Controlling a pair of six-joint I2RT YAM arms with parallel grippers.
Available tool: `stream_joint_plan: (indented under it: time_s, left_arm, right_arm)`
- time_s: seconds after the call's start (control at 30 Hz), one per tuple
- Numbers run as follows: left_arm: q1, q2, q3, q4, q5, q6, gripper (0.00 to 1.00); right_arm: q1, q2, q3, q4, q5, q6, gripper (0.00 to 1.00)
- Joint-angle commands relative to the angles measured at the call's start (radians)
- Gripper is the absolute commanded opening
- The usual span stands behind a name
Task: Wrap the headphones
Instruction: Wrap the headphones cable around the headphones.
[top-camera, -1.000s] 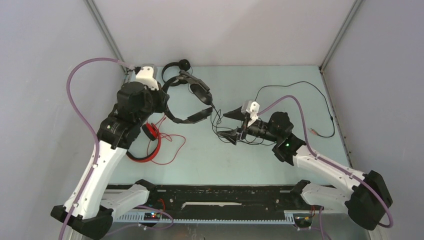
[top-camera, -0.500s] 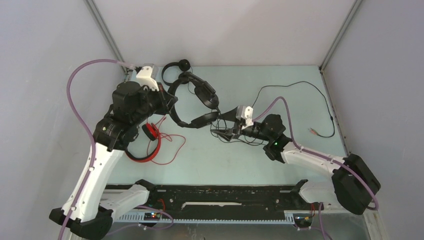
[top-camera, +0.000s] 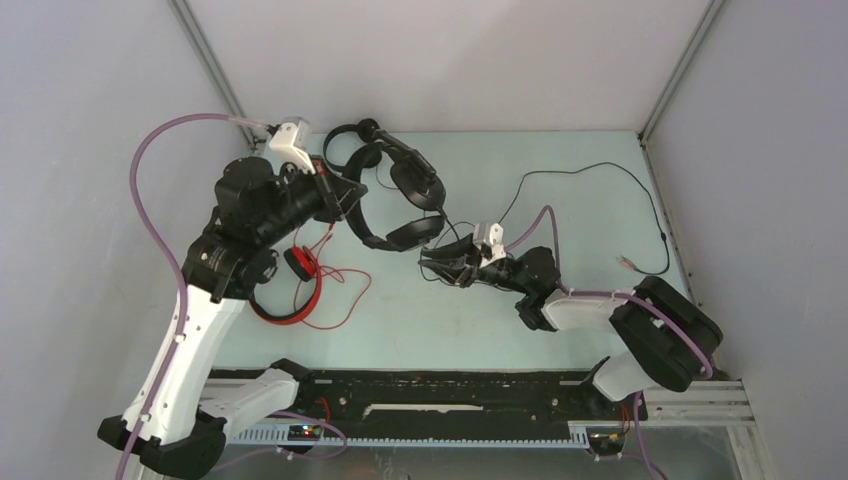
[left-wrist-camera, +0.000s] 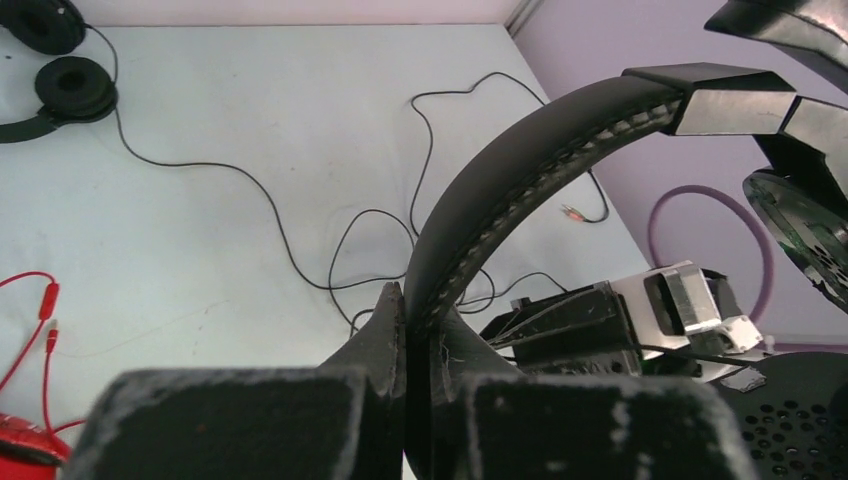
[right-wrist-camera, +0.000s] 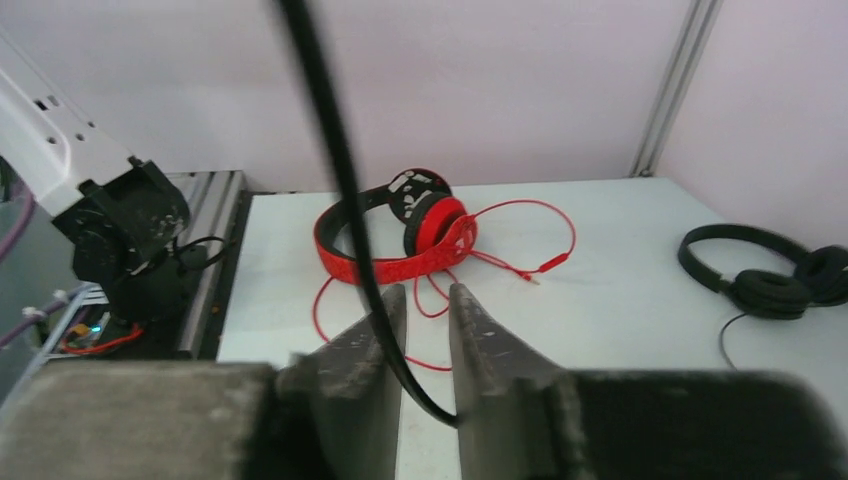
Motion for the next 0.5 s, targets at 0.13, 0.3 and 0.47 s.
stream_joint_plan:
  time_s: [0.13, 0.3, 0.47]
  left_arm:
    - [0.006, -0.031, 0.004, 0.118, 0.211, -0.044, 0.0]
    - [0.003, -0.035, -0.097, 0.176, 0.419, -0.069, 0.0]
    - [-0.023, -0.025, -0.142, 0.13, 0.459, -0.014, 0.0]
  right_arm:
    - [-0.039, 0.031, 0.029, 0.165, 0.056, 0.016, 0.0]
    - [-0.08, 0.039, 0.072, 0.144, 0.036, 0.031, 0.0]
    - [-0.089, 0.036, 0.097, 0.116, 0.023, 0.028, 0.0]
